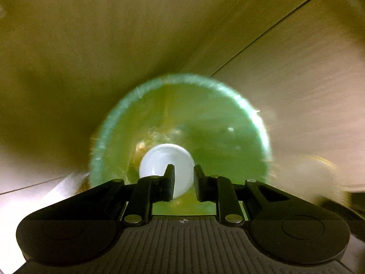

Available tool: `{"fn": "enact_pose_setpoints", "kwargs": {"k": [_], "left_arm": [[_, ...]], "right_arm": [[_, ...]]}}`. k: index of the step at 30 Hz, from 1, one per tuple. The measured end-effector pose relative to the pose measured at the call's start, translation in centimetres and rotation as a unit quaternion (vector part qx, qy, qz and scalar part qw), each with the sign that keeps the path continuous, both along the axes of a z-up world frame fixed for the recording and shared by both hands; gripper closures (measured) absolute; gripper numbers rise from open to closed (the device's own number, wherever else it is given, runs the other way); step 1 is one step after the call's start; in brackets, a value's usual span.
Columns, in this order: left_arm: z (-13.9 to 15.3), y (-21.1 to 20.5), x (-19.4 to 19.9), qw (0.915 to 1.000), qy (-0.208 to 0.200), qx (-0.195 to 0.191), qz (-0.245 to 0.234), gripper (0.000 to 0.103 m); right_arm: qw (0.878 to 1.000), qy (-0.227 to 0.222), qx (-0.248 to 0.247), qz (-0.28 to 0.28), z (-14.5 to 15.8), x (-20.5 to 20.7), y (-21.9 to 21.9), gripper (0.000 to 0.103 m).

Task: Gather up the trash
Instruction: 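Carry bowl and sponge over the green bin and open both grippers, then move the right gripper to the red foil tray holding the green packet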

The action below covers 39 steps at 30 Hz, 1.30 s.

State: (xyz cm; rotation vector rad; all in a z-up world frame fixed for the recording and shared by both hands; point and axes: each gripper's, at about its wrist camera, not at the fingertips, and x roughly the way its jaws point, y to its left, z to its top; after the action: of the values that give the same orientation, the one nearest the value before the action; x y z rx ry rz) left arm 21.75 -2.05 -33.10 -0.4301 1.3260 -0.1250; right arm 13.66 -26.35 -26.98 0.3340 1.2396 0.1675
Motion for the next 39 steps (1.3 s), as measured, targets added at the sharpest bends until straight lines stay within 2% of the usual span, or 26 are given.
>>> {"fn": "enact_pose_setpoints", "kwargs": {"k": [3,5,6,9,12,15,18,21,22,24,28,30,32,36,39], "left_arm": [[5.2,1.2,-1.6,0.9994,-0.025,-0.015,-0.019,0.083],[8.4,1.5,-2.0,0.9980,-0.049,-0.026,-0.029,0.083],[9.7,2.0,-2.2,0.9971,-0.060,-0.032,-0.033,0.083],[13.1,2.5,-1.9,0.9943,-0.092,-0.042,-0.033,0.083],[16.9,3.7,-1.3,0.9893,-0.127,-0.067,-0.026,0.083],[20.7,5.5,-0.5,0.9808,-0.175,-0.085,-0.017,0.083],[24.2,7.6,0.3,0.9722,-0.220,-0.080,0.006,0.083],[27.6,10.6,0.6,0.9625,-0.258,-0.075,0.034,0.083],[28.4,11.8,0.7,0.9594,-0.269,-0.072,0.046,0.083],[29.4,13.4,1.1,0.9548,-0.282,-0.059,0.073,0.083],[30.0,17.4,1.7,0.9506,-0.279,-0.042,0.129,0.083],[29.7,18.8,1.9,0.9518,-0.273,-0.035,0.136,0.083],[29.0,19.7,1.8,0.9543,-0.261,-0.034,0.142,0.083],[27.8,20.4,1.9,0.9587,-0.246,-0.049,0.134,0.083],[27.6,20.0,2.0,0.9609,-0.243,-0.061,0.117,0.083]], "right_arm": [[0.999,0.013,0.029,0.011,-1.1,1.5,2.2,0.086],[0.999,0.024,0.019,0.016,-1.5,2.3,3.1,0.069],[0.999,0.028,0.011,0.017,-1.5,2.6,3.6,0.065],[0.999,0.029,0.012,0.016,-0.7,2.8,4.3,0.063],[1.000,0.019,0.014,0.001,1.5,2.8,3.9,0.059],[1.000,-0.001,-0.004,-0.022,4.1,3.8,4.4,0.056],[0.999,-0.027,-0.019,-0.041,7.5,4.2,4.6,0.055],[0.996,-0.073,-0.018,-0.038,11.1,4.6,5.7,0.054],[0.995,-0.097,-0.015,-0.030,13.0,4.6,6.4,0.051],[0.990,-0.137,-0.011,-0.017,15.6,4.9,7.7,0.045],[0.977,-0.212,-0.008,0.014,21.5,5.6,10.8,0.042],[0.970,-0.242,-0.018,0.027,23.6,5.9,11.8,0.040],[0.961,-0.271,-0.053,0.031,25.6,6.9,12.7,0.040],[0.941,-0.322,-0.102,0.026,28.6,9.7,13.6,0.034],[0.934,-0.336,-0.126,0.003,28.9,13.1,13.1,0.034]]}}
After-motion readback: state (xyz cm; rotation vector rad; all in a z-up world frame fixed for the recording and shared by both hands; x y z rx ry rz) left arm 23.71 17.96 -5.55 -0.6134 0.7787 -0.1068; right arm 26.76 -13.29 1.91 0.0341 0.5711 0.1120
